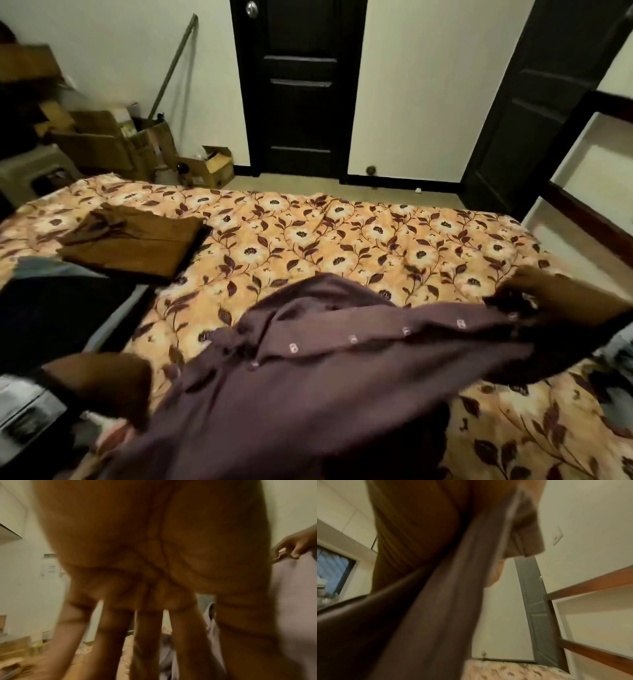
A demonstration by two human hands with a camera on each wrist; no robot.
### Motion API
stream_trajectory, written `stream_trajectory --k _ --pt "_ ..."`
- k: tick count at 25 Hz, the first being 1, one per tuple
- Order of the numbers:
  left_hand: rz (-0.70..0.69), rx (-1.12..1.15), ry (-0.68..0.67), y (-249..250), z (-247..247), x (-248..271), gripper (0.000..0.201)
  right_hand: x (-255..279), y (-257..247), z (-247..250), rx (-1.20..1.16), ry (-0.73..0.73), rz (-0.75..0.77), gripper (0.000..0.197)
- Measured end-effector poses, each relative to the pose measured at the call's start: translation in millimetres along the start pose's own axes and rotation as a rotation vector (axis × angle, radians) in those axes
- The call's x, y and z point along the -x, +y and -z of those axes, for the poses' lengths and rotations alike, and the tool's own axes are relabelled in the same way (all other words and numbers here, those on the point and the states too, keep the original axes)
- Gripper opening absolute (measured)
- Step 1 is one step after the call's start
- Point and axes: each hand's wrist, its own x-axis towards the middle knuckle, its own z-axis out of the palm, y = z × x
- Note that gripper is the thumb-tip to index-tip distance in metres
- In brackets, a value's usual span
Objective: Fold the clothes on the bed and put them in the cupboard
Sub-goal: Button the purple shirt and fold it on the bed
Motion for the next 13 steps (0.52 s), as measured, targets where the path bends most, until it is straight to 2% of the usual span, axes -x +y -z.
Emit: stream_trajectory --k 1,2,3,4,5,9,11,12,13 --pt "0.018 0.027 -0.098 25 2 45 0.049 -2 -6 -31 0.123 -0.123 -0.047 0.043" --pt "-0.041 -0.012 -0.145 55 -1 85 0.042 -4 -11 -65 0.151 -0.216 -0.116 0.044" --pt "-0.158 -0.079 -0.202 78 -16 106 0.032 -6 -15 -98 0.12 -0.252 -0.179 0.046" --pt "-0.233 -0.026 -0.197 100 -28 118 0.027 -11 -15 -121 0.063 -0.235 -0.233 0.046" --pt "-0.238 0.096 -0.138 113 -46 119 0.026 -13 -17 -141 -0.029 -0.226 -0.28 0.044" --pt "-0.046 0.354 0.012 119 -96 112 0.043 -23 -6 -195 -0.485 -0.027 -0.577 0.031" --pt "0.134 0.447 0.135 111 -112 116 0.041 -20 -1 -217 -0.699 0.005 -0.627 0.028" --pt "0.209 0.531 0.136 105 -115 119 0.048 -20 -2 -224 -0.816 0.003 -0.616 0.029" --pt "0.284 0.641 0.058 101 -117 122 0.058 -21 0 -233 -0.895 -0.008 -0.632 0.036"
